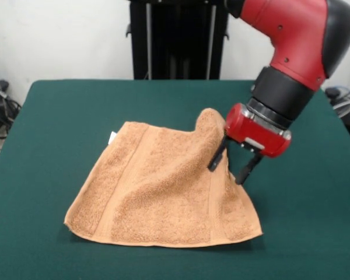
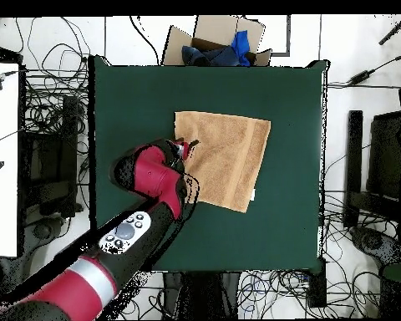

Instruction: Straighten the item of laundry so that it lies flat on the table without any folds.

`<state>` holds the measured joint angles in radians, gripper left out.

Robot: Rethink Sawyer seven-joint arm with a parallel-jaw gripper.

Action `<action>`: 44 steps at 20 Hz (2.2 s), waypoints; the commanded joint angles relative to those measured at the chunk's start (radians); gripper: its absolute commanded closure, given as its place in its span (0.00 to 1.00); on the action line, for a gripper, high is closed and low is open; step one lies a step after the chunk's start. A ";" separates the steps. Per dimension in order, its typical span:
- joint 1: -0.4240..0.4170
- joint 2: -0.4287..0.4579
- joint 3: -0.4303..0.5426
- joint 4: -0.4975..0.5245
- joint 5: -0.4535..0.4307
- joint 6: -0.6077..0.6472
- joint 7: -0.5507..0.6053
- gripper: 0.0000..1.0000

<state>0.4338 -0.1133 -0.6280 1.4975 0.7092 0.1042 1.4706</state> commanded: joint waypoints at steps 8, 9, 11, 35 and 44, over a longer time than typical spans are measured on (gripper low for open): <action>-0.479 -0.336 0.759 0.326 -0.089 0.004 0.136 0.00; -0.492 -0.350 0.775 0.339 -0.101 0.007 0.145 0.00; -0.514 -0.385 0.801 0.368 -0.110 0.021 0.155 0.00; -0.289 -0.405 0.511 0.244 -0.087 0.239 0.266 0.00; -0.311 -0.367 0.506 0.245 -0.107 0.182 0.220 0.00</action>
<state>0.1485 -0.5305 -0.0879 1.7378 0.6367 0.2936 1.4706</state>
